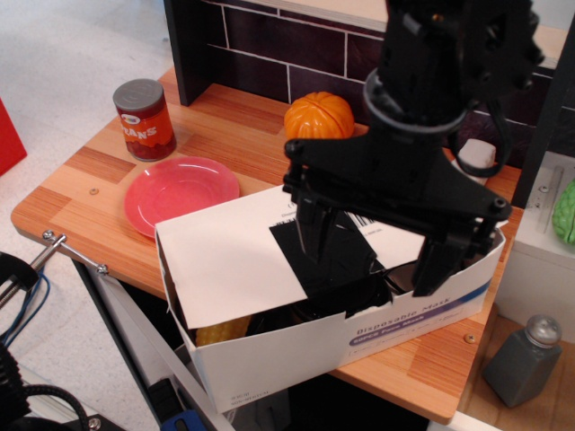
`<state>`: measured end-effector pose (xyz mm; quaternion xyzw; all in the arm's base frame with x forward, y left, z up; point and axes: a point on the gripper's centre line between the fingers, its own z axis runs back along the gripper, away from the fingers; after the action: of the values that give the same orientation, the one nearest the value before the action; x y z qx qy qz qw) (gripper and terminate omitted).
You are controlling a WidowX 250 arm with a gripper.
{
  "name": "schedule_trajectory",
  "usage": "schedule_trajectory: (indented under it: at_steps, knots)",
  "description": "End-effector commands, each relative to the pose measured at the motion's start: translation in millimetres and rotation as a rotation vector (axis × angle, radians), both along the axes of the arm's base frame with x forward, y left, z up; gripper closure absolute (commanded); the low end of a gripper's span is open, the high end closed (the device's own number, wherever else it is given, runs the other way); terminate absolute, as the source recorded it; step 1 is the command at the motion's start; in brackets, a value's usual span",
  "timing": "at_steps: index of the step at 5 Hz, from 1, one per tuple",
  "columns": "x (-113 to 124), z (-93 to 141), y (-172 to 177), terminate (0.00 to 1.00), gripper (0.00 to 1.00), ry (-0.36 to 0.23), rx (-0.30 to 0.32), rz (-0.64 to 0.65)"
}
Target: Open white1fbox flap
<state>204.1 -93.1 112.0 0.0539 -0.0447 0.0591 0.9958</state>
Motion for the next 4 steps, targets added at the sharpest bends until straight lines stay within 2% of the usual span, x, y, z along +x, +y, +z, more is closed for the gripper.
schedule_trajectory:
  at_steps: [1,2,3,4]
  knots:
    - [17,-2,6,0.00,0.00,-0.009,0.105,-0.241]
    - [19,-7,10,0.00,0.00,-0.011,0.135,-0.283]
    - [15,-10,9,0.00,0.00,-0.008,0.139,-0.291]
    - [5,-11,14,0.00,0.00,0.019,0.145,-0.312]
